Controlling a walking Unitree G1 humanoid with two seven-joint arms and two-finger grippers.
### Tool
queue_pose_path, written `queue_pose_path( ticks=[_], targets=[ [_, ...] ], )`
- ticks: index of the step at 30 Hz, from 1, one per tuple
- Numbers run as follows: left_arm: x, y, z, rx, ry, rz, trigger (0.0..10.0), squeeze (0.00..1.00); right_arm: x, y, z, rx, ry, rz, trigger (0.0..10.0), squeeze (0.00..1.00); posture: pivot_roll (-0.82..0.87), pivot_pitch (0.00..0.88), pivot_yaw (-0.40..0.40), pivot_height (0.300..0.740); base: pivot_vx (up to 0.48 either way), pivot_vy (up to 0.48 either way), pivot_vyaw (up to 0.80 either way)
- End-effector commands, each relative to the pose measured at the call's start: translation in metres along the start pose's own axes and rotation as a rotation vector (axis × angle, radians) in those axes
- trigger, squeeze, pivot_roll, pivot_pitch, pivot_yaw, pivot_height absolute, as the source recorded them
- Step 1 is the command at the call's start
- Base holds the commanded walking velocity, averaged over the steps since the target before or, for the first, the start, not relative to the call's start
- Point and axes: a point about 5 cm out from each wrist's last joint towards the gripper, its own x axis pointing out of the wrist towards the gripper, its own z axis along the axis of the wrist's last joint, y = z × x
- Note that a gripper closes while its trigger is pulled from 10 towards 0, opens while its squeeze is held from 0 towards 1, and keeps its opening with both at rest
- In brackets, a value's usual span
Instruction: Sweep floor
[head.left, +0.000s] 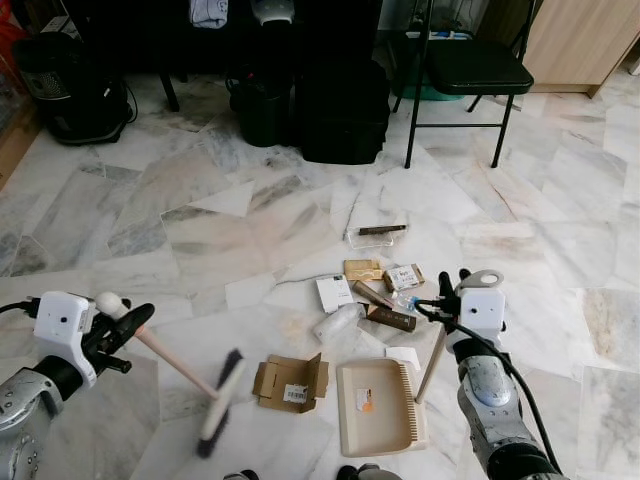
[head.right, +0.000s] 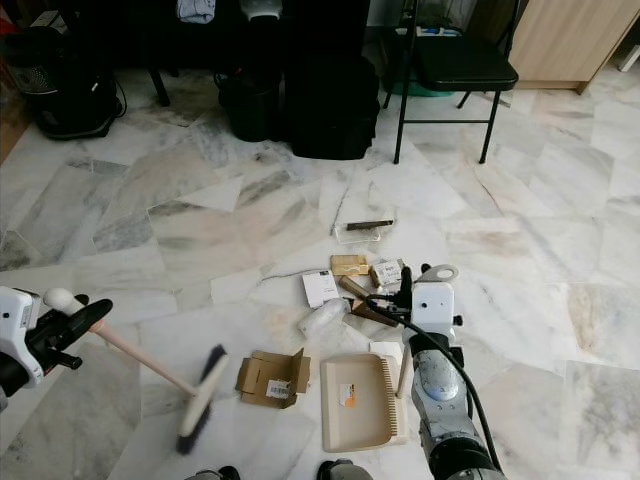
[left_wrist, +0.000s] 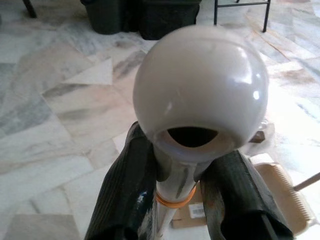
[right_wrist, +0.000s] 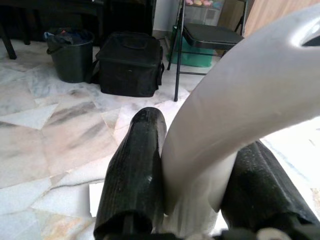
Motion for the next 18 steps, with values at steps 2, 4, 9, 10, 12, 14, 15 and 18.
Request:
queue_pose_path(
  ticks=[2,4,9,10,12,14,15,18],
  targets=[
    [0.001,-0.010,-0.009,-0.078,0.024,-0.032,10.0,0.00,-0.006,-0.002,-0.011,-0.008,0.052,-0.003,10.0,0.00,0.01,0.198,-0.038,0.740,0.000,0.000,0.00],
    [0.005,-0.020,-0.013,-0.188,-0.002,-0.034,10.0,0.00,-0.006,-0.002,-0.011,-0.009,0.055,-0.002,10.0,0.00,0.01,0.202,-0.039,0.740,0.000,0.000,0.00],
    [0.007,-0.030,-0.018,-0.251,0.019,-0.085,10.0,0.00,-0.007,-0.003,-0.012,-0.012,0.059,-0.004,10.0,0.00,0.00,0.214,-0.041,0.740,0.000,0.000,0.00],
    [0.007,-0.030,-0.018,-0.251,0.019,-0.085,10.0,0.00,-0.007,-0.003,-0.012,-0.012,0.059,-0.004,10.0,0.00,0.00,0.214,-0.041,0.740,0.000,0.000,0.00],
    [0.007,-0.035,-0.016,-0.264,0.034,-0.144,10.0,0.00,-0.007,-0.005,-0.012,-0.014,0.058,-0.007,10.0,0.00,0.00,0.219,-0.039,0.740,0.000,0.000,0.00],
    [0.007,-0.036,-0.013,-0.272,0.036,-0.169,10.0,0.00,-0.007,-0.006,-0.012,-0.015,0.059,-0.010,10.0,0.00,0.00,0.221,-0.038,0.740,0.000,0.000,0.00],
    [0.007,-0.035,-0.011,-0.280,0.036,-0.182,10.0,0.00,-0.007,-0.006,-0.012,-0.015,0.059,-0.011,10.0,0.00,0.00,0.222,-0.038,0.740,0.000,0.000,0.00],
    [0.007,-0.034,-0.008,-0.288,0.042,-0.208,10.0,0.00,-0.007,-0.006,-0.012,-0.016,0.060,-0.013,10.0,0.00,0.00,0.221,-0.038,0.740,0.000,0.000,0.00]
  ],
)
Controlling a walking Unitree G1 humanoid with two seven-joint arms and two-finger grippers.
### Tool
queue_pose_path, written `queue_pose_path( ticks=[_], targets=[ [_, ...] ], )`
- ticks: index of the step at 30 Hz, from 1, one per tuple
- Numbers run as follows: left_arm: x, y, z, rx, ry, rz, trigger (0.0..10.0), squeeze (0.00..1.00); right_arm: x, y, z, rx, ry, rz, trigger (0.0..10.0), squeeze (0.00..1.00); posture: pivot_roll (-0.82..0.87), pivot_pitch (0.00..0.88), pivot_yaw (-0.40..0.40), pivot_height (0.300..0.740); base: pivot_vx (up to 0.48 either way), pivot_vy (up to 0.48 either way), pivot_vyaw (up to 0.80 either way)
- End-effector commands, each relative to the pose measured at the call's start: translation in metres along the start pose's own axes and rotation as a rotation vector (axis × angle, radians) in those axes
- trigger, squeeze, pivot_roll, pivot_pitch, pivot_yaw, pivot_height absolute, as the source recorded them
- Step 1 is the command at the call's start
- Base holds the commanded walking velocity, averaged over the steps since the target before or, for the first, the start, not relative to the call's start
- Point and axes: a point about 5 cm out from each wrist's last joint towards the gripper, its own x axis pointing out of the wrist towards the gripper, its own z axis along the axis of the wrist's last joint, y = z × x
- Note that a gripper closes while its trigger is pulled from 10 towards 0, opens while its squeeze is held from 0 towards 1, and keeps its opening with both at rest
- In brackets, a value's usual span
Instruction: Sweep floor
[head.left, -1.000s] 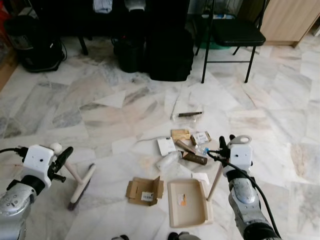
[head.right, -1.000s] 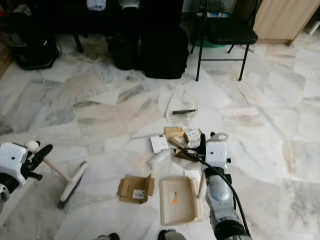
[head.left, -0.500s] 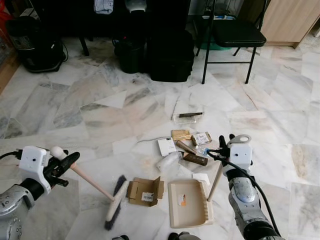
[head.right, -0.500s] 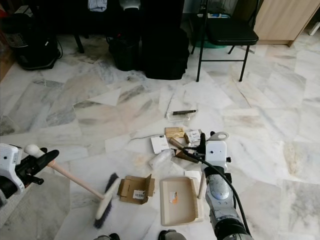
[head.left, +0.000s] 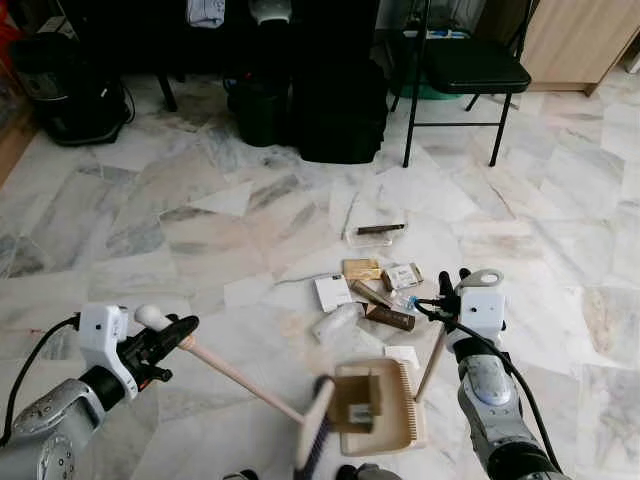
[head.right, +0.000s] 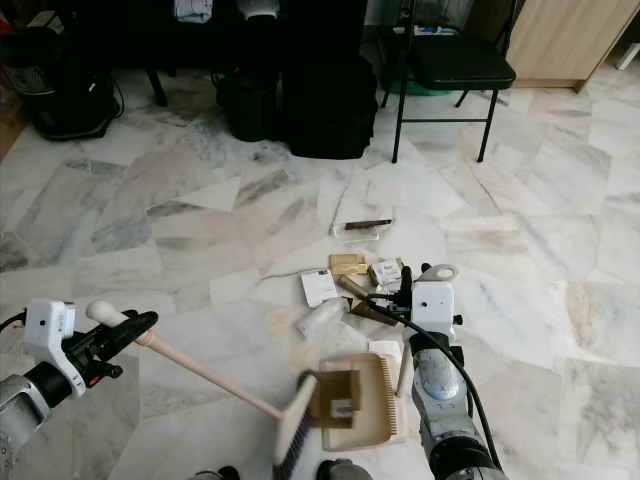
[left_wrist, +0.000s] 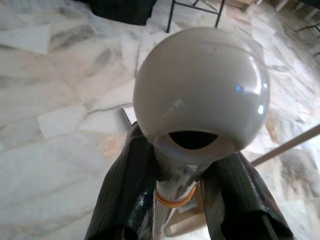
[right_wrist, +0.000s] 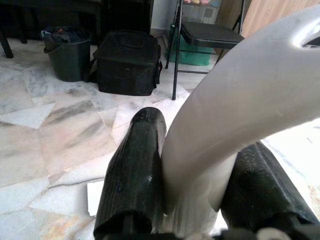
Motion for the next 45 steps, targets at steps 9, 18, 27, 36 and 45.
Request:
queue_pose_path(
  ticks=[9,18,27,36,45],
  targets=[
    [0.004,-0.004,0.022,0.024,-0.073,-0.010,10.0,0.00,-0.005,-0.002,-0.010,-0.007,0.055,-0.006,10.0,0.00,0.01,0.210,-0.039,0.740,0.000,0.000,0.00],
    [0.007,-0.004,0.044,-0.036,-0.155,-0.031,10.0,0.00,0.000,0.000,-0.008,-0.003,0.056,-0.003,10.0,0.00,0.03,0.192,-0.038,0.740,0.000,0.000,0.00],
    [0.013,-0.001,0.058,0.033,-0.213,0.029,10.0,0.00,0.003,0.004,-0.005,0.006,0.051,0.002,10.0,0.00,0.03,0.172,-0.036,0.740,0.000,0.000,0.00],
    [0.027,0.005,0.065,0.182,-0.320,0.243,10.0,0.00,0.006,0.003,0.001,0.031,0.013,-0.007,10.0,0.00,0.02,0.131,-0.027,0.740,0.000,0.000,0.00],
    [0.043,0.000,0.046,0.278,-0.305,0.301,10.0,0.00,0.009,0.001,0.006,0.095,-0.014,-0.043,10.0,0.00,0.01,0.080,-0.014,0.740,0.000,0.000,0.00]
  ],
)
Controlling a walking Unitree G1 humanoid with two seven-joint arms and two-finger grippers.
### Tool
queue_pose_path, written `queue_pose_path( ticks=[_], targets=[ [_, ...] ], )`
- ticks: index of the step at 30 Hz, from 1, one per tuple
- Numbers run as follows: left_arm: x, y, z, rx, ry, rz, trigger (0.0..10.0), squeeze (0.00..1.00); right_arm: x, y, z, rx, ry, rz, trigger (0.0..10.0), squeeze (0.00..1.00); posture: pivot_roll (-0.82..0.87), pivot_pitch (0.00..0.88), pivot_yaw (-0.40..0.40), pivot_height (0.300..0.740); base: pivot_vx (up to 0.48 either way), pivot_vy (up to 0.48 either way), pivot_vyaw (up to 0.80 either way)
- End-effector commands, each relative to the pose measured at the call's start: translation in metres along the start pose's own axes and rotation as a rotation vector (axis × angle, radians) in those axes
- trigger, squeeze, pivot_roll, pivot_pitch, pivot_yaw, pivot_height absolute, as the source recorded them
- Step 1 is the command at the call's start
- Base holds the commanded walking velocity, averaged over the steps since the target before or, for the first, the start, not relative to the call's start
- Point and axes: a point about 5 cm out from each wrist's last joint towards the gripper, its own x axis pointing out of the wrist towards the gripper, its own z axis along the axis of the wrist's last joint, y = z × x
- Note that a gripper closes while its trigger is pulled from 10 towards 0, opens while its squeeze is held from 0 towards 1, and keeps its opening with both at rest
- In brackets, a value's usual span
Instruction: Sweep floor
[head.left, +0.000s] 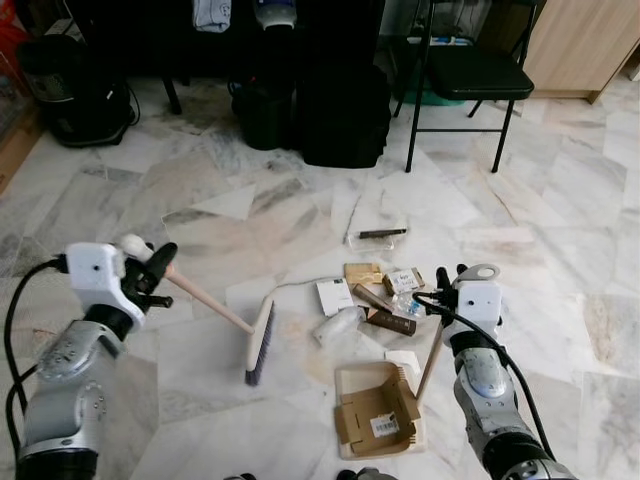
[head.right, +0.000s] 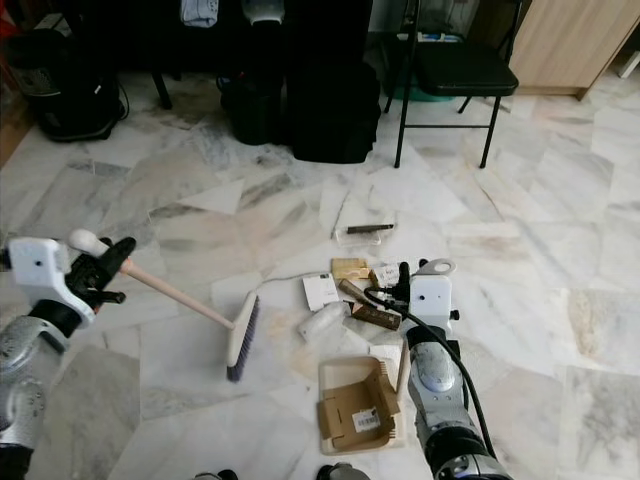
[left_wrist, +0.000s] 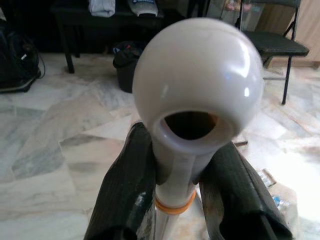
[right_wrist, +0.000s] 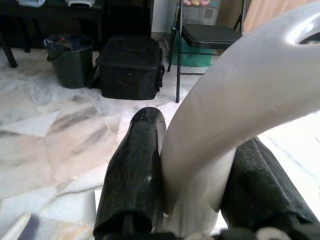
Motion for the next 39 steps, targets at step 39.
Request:
queue_pose_path(
  ticks=[39],
  targets=[
    [0.024,-0.037,-0.029,-0.038,-0.093,0.206,10.0,0.00,-0.009,-0.017,0.029,0.409,-0.182,-0.130,10.0,0.00,-0.04,0.031,0.001,0.740,0.000,0.000,0.00]
  ],
)
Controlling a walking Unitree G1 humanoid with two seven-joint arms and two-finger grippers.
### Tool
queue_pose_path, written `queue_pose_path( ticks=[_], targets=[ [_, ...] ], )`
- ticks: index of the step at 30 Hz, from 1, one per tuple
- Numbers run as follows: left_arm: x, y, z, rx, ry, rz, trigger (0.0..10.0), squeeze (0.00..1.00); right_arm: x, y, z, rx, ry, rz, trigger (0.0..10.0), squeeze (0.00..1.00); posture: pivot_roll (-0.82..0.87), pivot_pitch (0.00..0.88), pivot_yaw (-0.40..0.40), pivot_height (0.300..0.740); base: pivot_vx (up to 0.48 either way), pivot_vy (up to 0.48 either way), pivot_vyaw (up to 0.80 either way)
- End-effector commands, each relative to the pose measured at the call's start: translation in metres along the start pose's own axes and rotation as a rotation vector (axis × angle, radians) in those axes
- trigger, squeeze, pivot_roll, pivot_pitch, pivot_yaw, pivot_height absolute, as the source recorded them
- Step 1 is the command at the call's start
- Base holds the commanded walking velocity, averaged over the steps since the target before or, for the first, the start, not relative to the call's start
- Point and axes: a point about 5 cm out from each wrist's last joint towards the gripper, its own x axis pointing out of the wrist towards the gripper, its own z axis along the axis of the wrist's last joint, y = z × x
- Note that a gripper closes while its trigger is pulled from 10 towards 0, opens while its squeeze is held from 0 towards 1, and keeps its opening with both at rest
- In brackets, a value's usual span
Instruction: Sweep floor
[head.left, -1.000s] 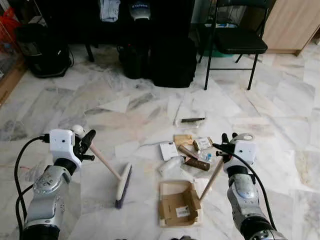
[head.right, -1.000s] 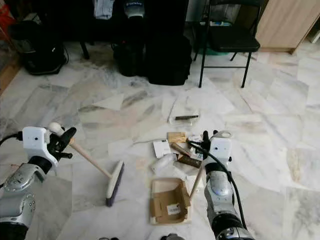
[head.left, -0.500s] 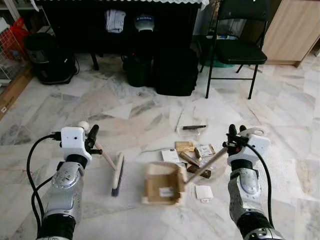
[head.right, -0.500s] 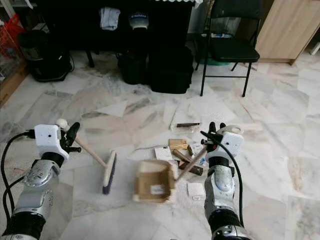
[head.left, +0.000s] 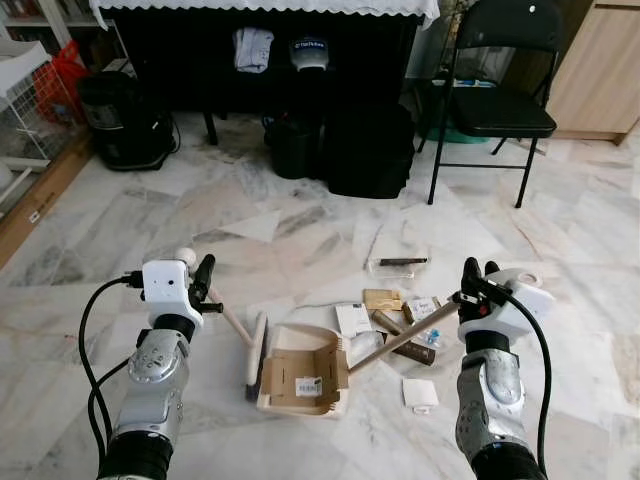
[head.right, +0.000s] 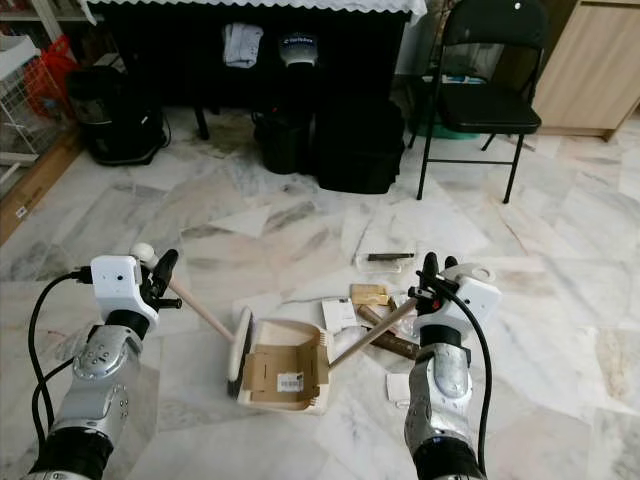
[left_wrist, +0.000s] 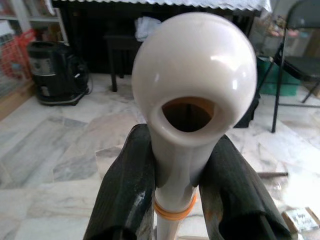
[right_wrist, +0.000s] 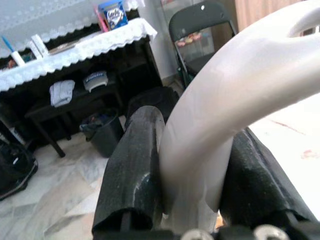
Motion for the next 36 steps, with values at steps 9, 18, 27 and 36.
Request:
queue_pose_path(
  ticks=[9,18,27,36],
  targets=[
    [-0.010,0.004,0.007,-0.020,-0.051,0.008,10.0,0.00,-0.003,-0.001,0.019,-0.027,-0.074,0.004,10.0,0.00,-0.03,0.006,0.000,0.740,0.000,0.000,0.00],
    [-0.008,0.003,0.010,-0.009,-0.058,-0.019,10.0,0.00,-0.009,0.000,0.019,-0.040,-0.065,-0.002,10.0,0.00,-0.04,0.000,0.015,0.740,0.000,0.000,0.74],
    [-0.008,-0.006,0.012,-0.009,-0.060,-0.054,10.0,0.00,-0.009,-0.004,0.021,-0.054,-0.057,-0.017,10.0,0.00,-0.03,0.000,0.018,0.740,0.000,0.000,0.80],
    [-0.005,-0.009,0.014,0.003,-0.061,-0.072,10.0,0.00,-0.005,-0.003,0.024,-0.053,-0.064,-0.016,10.0,0.00,-0.03,0.012,0.017,0.740,0.000,0.000,0.80]
  ],
)
